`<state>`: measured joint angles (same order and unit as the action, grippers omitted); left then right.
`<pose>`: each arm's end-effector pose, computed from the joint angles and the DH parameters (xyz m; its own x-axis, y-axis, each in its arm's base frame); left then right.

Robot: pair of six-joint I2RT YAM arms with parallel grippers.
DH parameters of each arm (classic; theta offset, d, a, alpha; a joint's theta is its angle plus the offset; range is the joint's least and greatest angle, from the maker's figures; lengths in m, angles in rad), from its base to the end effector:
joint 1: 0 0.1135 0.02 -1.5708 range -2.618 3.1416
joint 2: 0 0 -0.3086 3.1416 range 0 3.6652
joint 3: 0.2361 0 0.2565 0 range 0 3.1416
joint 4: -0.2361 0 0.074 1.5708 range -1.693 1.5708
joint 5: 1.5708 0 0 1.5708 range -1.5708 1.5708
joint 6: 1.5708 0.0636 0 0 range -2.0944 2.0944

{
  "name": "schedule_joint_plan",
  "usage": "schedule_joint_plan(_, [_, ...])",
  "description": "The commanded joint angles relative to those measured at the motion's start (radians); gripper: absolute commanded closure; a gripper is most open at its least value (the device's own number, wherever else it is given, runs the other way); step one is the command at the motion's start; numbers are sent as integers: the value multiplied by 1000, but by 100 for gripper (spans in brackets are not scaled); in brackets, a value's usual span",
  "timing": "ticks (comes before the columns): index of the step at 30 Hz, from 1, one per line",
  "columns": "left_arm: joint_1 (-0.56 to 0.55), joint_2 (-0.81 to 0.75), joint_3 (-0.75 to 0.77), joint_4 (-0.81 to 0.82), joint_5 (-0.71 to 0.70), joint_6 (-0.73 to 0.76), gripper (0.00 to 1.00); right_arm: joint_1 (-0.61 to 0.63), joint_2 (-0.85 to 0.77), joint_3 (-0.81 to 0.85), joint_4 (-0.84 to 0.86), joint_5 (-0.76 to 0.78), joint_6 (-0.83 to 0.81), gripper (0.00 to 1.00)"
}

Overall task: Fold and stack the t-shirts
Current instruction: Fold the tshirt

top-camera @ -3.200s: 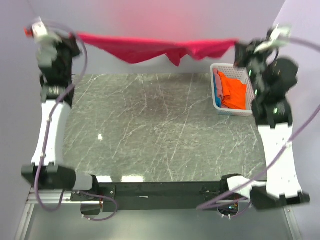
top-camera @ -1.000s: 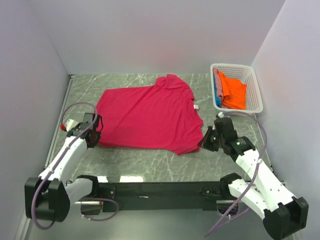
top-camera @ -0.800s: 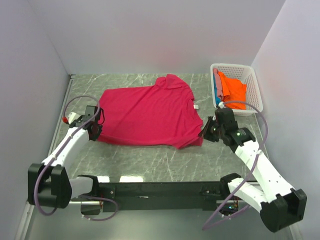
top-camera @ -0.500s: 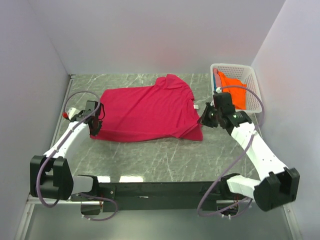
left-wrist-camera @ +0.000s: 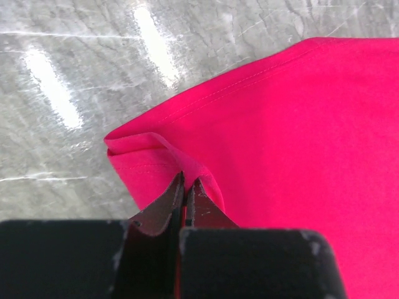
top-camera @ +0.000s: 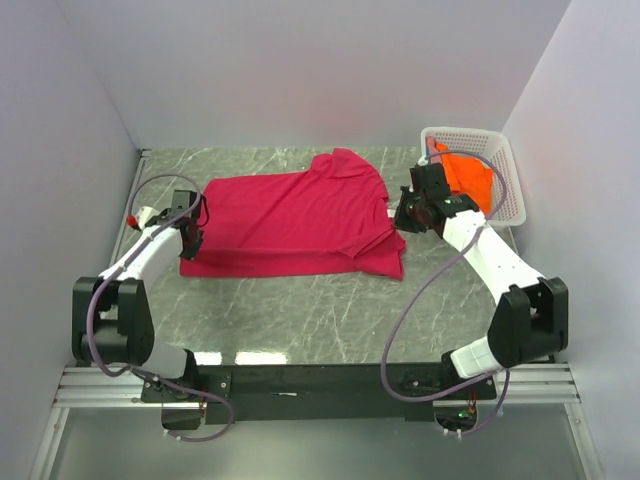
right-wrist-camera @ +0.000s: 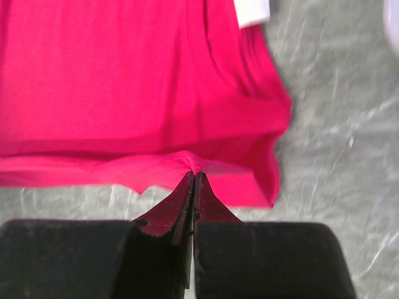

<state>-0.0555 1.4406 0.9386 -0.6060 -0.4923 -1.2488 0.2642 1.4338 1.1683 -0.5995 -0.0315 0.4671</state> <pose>0.2867 0.0142 0.2357 -0.1293 -0.8301 -0.5425 -0.8987 0.3293 -0.2897 0.3117 0.0864 0.3070 -0.7824 0.2546 -0.5684 0.0802 0.9462 0.3135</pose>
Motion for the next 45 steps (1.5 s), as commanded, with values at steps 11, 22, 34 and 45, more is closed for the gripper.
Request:
schedule_joint_plan(11, [11,124,106,20,-52,14,84,-13,293,264,176,35,-186,100])
schedule_joint_plan(22, [16,-27,140,-38,-88,41,1,-11,278,256,214,-103,-151,12])
schedule_joint_plan(34, [-3,-89,-53,236,158,198,1,87,287,19,388,-354,-53,9])
schedule_joint_plan(45, [-6,7,-69,253,147,239,1,90,433,87,391,-297,-25,9])
